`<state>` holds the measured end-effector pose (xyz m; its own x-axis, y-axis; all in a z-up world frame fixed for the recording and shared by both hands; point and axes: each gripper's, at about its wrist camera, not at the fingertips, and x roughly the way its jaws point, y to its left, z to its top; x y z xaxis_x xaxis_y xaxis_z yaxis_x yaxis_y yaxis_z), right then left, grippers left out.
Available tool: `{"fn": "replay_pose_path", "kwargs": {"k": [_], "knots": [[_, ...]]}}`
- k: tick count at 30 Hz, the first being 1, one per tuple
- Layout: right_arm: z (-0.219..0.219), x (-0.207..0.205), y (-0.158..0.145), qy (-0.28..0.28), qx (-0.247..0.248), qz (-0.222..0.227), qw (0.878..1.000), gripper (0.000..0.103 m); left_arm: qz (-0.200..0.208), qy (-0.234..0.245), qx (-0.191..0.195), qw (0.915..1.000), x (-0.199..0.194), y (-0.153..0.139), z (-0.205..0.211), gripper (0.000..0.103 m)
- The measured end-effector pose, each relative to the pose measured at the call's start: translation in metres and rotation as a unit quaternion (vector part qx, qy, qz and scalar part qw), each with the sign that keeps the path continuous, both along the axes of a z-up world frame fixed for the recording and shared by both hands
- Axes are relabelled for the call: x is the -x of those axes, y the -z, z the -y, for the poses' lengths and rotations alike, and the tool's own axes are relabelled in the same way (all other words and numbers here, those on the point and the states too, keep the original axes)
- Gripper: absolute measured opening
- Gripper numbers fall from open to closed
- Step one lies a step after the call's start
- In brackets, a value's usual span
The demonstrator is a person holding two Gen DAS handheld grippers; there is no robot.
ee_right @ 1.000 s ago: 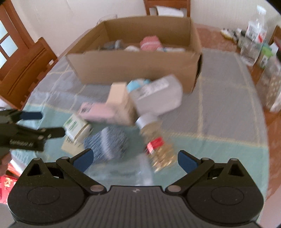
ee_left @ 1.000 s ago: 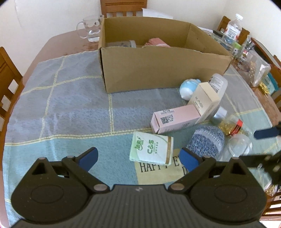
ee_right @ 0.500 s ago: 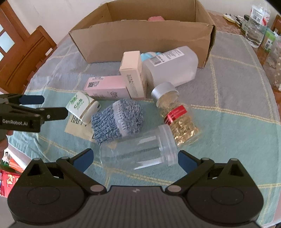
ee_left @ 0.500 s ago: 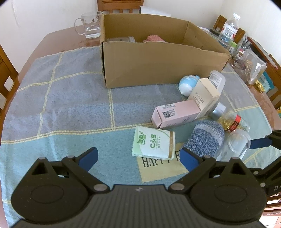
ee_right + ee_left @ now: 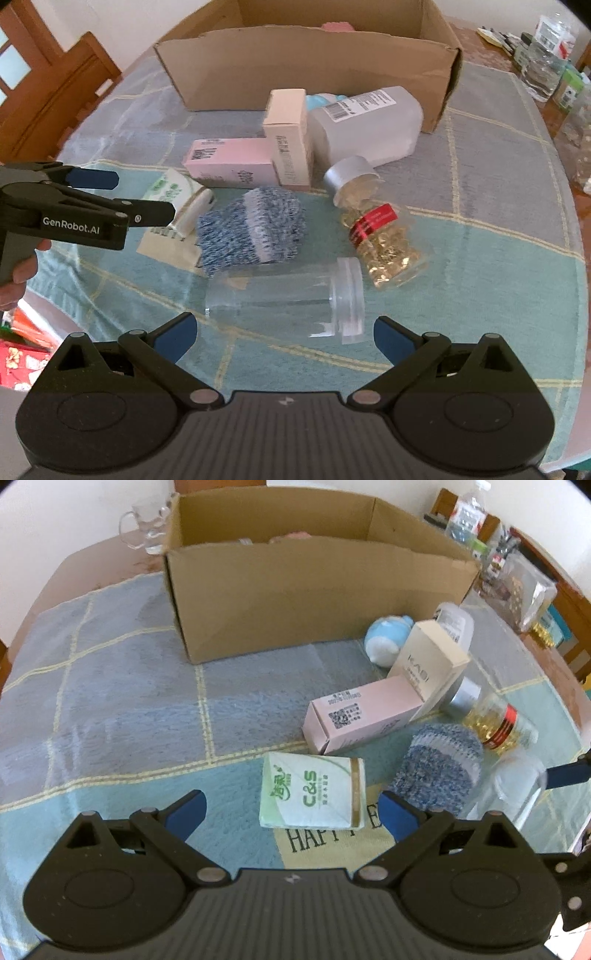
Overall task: Organize objects
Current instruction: 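Grasp the C&S tissue pack with the left tool while the right tool grasps the clear jar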
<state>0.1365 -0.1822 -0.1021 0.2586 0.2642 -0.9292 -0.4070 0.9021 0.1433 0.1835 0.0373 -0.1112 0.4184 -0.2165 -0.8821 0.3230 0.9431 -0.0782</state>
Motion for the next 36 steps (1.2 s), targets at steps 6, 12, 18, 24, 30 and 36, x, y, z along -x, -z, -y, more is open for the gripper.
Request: {"fn": "replay_pose_path", "kwargs": {"k": [6,12,18,24,30,36], "knots": [[-0.008,-0.003,0.006,-0.002,0.004,-0.005,1.000,0.103,-0.005,0.006,-0.010,0.9999,-0.011,0.015,0.005,0.099],[-0.022,-0.005,0.014,0.005,0.023,0.002,1.000,0.103,0.004,-0.001,-0.031,0.9995,-0.011,0.018,0.003,0.100],[-0.019,-0.007,0.022,0.020,0.048,0.004,0.999,0.103,0.001,-0.019,-0.045,0.9988,-0.007,0.019,-0.018,0.101],[-0.021,-0.008,0.031,0.024,0.069,0.001,0.997,0.103,0.002,-0.022,-0.045,0.9988,-0.009,0.019,-0.017,0.102],[-0.025,-0.007,0.037,0.028,0.080,0.001,0.996,0.103,0.003,-0.001,-0.042,0.9991,-0.013,0.019,-0.012,0.101],[-0.024,-0.004,0.038,0.035,0.079,0.005,0.996,0.103,0.003,0.028,-0.037,0.9989,-0.013,0.018,-0.007,0.097]]}}
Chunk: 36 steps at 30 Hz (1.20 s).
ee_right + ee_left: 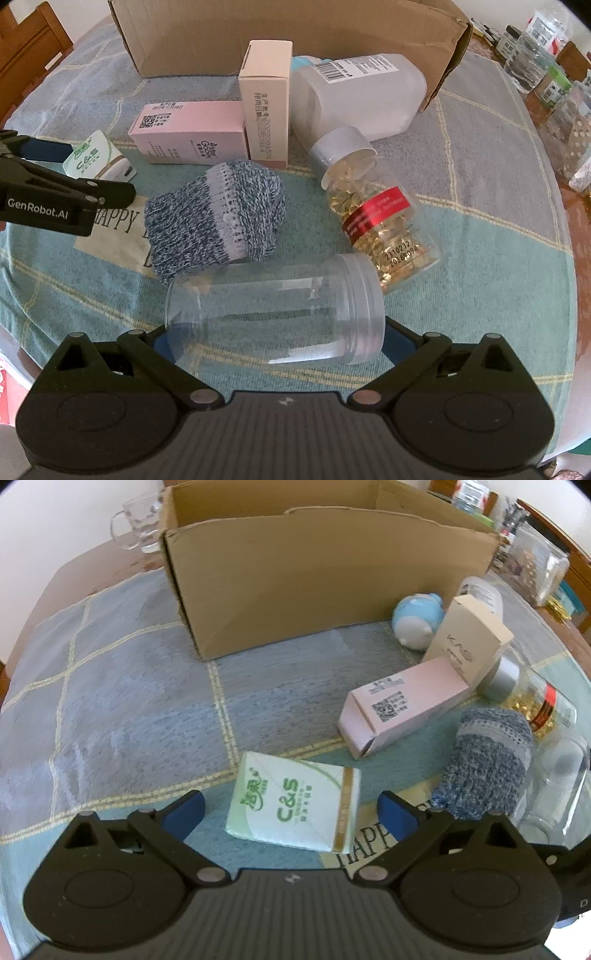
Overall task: Organize objects
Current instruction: 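Grasp the C&S tissue pack with the left tool while the right tool grasps the clear jar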
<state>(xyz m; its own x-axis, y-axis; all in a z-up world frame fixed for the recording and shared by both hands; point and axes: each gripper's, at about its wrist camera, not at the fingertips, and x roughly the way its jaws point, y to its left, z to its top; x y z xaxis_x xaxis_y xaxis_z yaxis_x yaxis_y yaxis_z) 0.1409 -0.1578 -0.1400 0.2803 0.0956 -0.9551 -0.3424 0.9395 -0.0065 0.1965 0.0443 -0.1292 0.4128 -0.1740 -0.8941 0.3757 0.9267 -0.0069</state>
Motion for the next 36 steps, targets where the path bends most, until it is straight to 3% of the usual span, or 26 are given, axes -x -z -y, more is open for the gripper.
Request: {"fn": "replay_pose_path", "kwargs": {"k": [9,27,31,36], "knots": [[0.003,0.001,-0.001,-0.001,-0.002,0.004,1.000,0.103,0.001,0.030,-0.001,0.9995,0.000,-0.004,0.003,0.084],[-0.006,-0.002,-0.015,-0.013,-0.013,0.015,1.000,0.103,-0.002,0.043,0.005,0.9991,0.001,-0.007,0.000,0.071],[-0.007,-0.003,-0.014,-0.008,-0.006,0.015,1.000,0.094,-0.003,0.044,0.004,0.9990,0.000,-0.008,-0.001,0.066],[-0.007,-0.001,-0.016,-0.012,-0.003,0.015,1.000,0.093,-0.012,0.041,0.013,0.9990,-0.001,-0.010,-0.005,0.064]]}}
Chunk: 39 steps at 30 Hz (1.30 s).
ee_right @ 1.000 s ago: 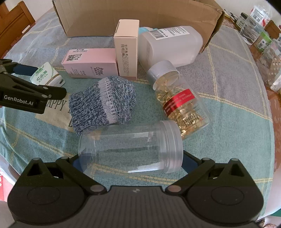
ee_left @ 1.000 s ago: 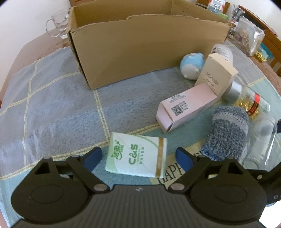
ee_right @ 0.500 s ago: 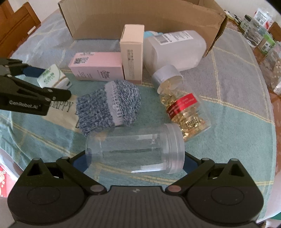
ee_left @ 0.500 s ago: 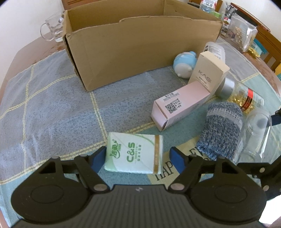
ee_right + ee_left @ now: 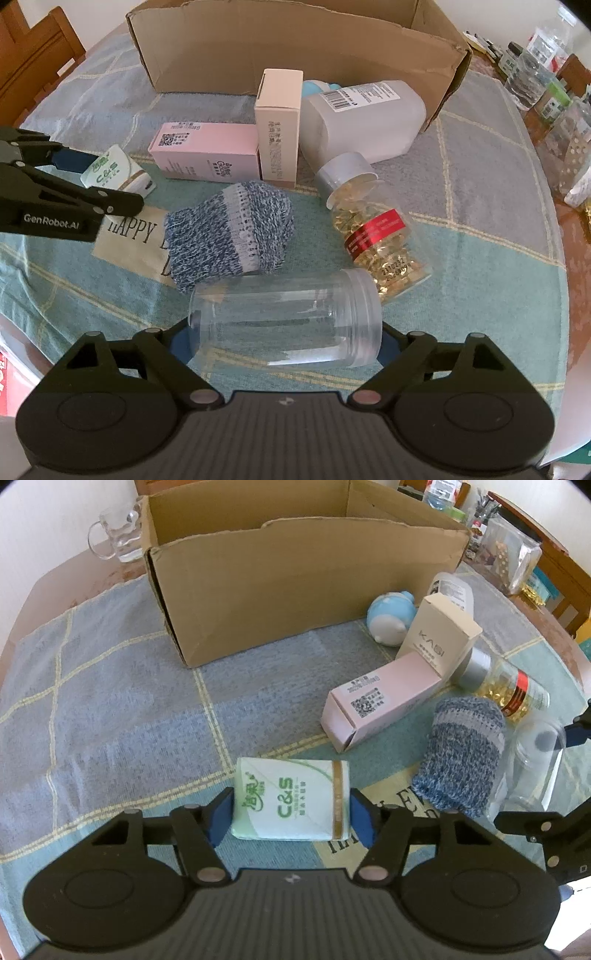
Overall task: Organize objects
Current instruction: 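Grasp the C&S tissue pack with the left tool while the right tool grasps the clear jar, then carry the tissue pack and clear jar into the box and open both tools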
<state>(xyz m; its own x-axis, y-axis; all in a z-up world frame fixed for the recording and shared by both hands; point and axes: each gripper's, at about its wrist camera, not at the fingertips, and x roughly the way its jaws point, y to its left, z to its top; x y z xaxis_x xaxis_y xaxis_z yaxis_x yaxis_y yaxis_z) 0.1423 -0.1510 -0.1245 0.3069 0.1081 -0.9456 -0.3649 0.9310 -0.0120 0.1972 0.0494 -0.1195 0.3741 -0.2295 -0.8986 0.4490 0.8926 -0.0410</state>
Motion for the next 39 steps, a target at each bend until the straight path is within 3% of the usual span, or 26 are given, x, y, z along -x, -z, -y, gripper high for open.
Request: {"fn": "replay_pose_path", "kwargs": {"k": [12,21,29,39], "knots": [[0.006,-0.001,-0.022,-0.018,-0.021,0.004,1.000,0.093,0.003,0.014,0.003,0.9999,0.007,-0.021,-0.002,0.063],[0.012,-0.007,-0.047,-0.042,-0.029,0.020,0.999,0.093,0.003,0.026,0.015,0.9995,0.016,-0.057,0.002,0.063],[0.022,-0.026,-0.079,-0.102,-0.030,0.047,0.993,0.093,0.019,-0.011,0.029,0.9993,0.014,-0.094,0.019,0.063],[0.048,-0.077,-0.113,-0.196,-0.055,0.084,0.975,0.093,0.048,-0.072,0.034,0.9957,-0.009,-0.131,0.061,0.064]]}}
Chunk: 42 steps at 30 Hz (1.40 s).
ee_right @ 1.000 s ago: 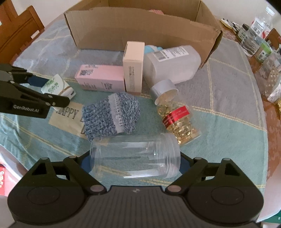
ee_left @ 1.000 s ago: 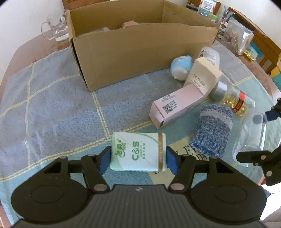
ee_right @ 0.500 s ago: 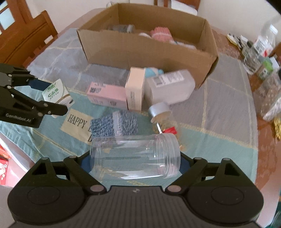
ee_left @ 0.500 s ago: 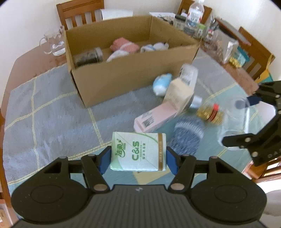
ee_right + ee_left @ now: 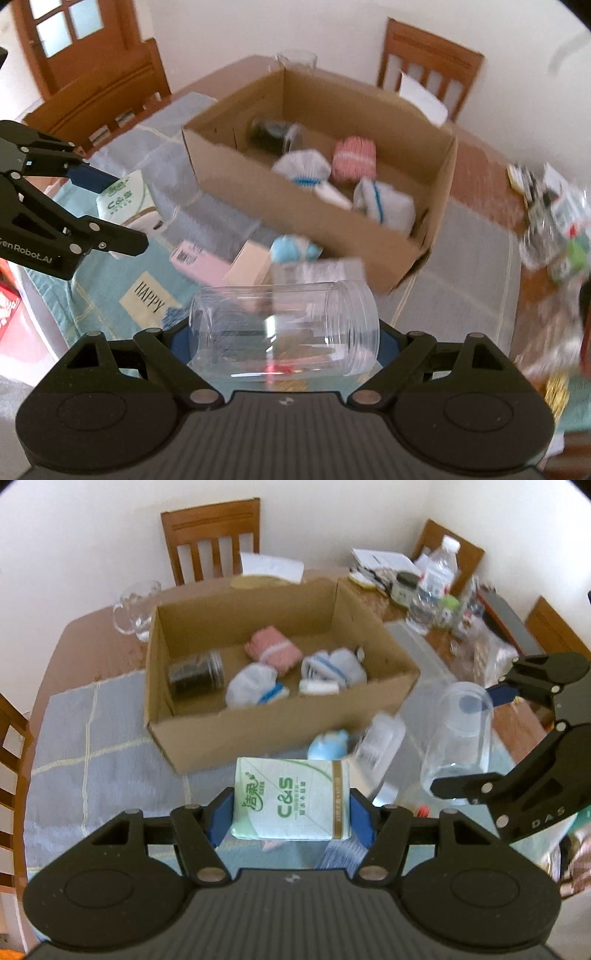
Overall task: Organize objects
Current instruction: 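Carry the tissue pack and clear jar into the box and open both tools, then withdraw both tools from the box toward the remaining items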
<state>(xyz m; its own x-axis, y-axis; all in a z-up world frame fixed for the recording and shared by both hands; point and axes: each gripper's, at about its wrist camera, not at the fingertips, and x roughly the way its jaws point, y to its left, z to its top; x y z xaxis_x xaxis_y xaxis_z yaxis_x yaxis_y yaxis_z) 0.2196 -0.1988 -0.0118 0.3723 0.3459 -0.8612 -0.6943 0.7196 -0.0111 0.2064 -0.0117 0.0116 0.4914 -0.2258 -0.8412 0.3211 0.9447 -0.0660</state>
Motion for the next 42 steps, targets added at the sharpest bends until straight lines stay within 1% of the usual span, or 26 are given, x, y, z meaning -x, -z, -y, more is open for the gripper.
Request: {"fn": "replay_pose_path", "kwargs": {"k": [4,7,11,14,16,17,18,19,24,33,37,42], "knots": [[0.009,-0.021,-0.013,-0.024,-0.003,0.017,1.000,0.093,0.009,-0.015,0.003,0.9998,-0.019,-0.013,0.015,0.064],[0.014,-0.035,-0.021,-0.033,-0.008,0.027,0.999,0.093,0.022,-0.021,-0.004,0.9995,-0.035,-0.019,0.023,0.064],[0.018,-0.057,-0.028,-0.025,-0.013,0.041,0.999,0.093,0.031,-0.028,-0.008,0.9991,-0.062,-0.021,0.028,0.064],[0.018,-0.074,-0.031,-0.013,-0.018,0.039,0.999,0.093,0.037,-0.037,-0.013,0.9985,-0.083,-0.019,0.029,0.065],[0.016,-0.082,-0.031,-0.008,-0.019,0.041,0.999,0.093,0.042,-0.043,-0.017,0.9980,-0.093,-0.016,0.030,0.079],[0.015,-0.088,-0.032,-0.005,-0.019,0.042,0.999,0.093,0.046,-0.050,-0.020,0.9975,-0.097,-0.015,0.030,0.094],[0.014,-0.093,-0.032,-0.003,-0.020,0.043,0.999,0.093,0.050,-0.061,-0.024,0.9966,-0.099,-0.014,0.029,0.098],[0.015,-0.096,-0.032,-0.001,-0.021,0.044,0.999,0.093,0.053,-0.070,-0.026,0.9958,-0.100,-0.012,0.027,0.098],[0.008,-0.118,-0.029,0.005,-0.020,0.042,0.999,0.093,0.045,-0.089,-0.005,0.9951,-0.095,-0.007,0.017,0.098],[-0.012,-0.156,-0.022,0.004,-0.017,0.039,0.999,0.093,0.054,-0.102,-0.018,0.9931,-0.059,0.000,0.010,0.098],[-0.024,-0.175,-0.017,0.009,-0.012,0.033,0.999,0.093,0.046,-0.089,-0.035,0.9944,-0.047,0.009,0.013,0.098],[-0.039,-0.195,-0.010,0.011,-0.009,0.029,0.999,0.095,0.038,-0.094,-0.030,0.9943,-0.038,0.014,0.008,0.098]]}}
